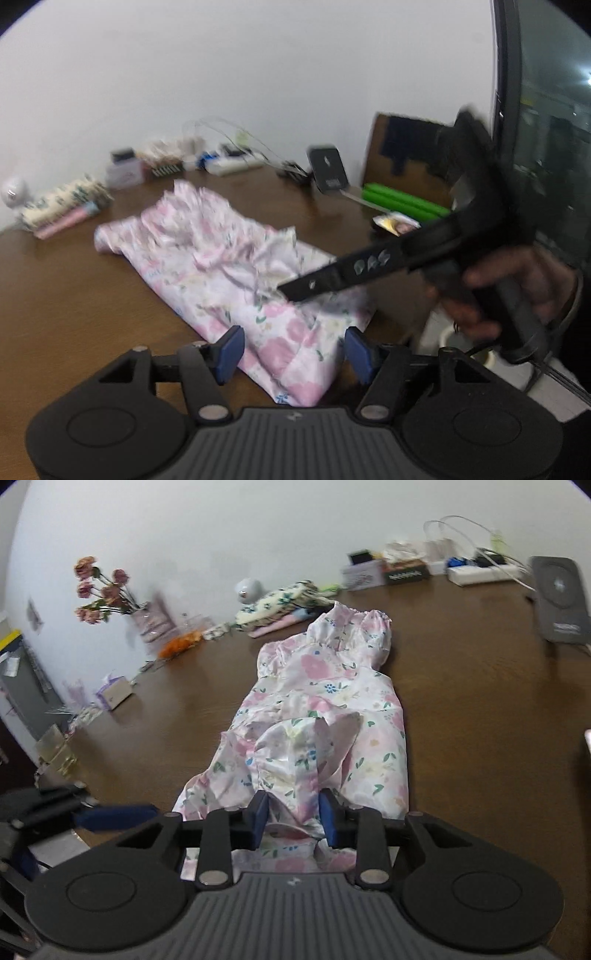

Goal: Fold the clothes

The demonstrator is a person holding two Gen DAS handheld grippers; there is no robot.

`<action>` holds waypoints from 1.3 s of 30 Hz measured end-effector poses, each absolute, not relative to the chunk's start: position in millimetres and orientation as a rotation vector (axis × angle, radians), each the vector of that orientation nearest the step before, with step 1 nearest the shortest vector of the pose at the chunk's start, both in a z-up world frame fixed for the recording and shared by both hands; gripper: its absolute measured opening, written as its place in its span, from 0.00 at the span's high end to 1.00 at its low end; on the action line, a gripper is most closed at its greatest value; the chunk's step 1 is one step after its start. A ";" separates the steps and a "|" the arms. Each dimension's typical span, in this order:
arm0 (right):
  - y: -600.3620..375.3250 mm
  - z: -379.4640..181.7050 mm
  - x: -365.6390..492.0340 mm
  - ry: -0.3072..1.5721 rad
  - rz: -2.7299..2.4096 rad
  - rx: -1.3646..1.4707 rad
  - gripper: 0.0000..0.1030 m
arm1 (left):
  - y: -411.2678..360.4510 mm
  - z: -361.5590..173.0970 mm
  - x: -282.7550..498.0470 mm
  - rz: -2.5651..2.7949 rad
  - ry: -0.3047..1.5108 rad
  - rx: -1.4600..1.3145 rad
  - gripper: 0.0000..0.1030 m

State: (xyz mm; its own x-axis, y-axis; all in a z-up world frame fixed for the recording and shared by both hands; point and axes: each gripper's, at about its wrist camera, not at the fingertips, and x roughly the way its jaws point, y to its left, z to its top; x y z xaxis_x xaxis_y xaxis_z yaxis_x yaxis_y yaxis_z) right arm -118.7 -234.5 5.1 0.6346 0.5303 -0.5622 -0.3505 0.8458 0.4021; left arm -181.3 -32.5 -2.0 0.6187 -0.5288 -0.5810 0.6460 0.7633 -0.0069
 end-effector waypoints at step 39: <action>-247.0 47.8 -177.5 0.498 0.690 0.100 0.91 | -1.3 -23.6 -147.0 -0.648 0.735 -0.055 0.85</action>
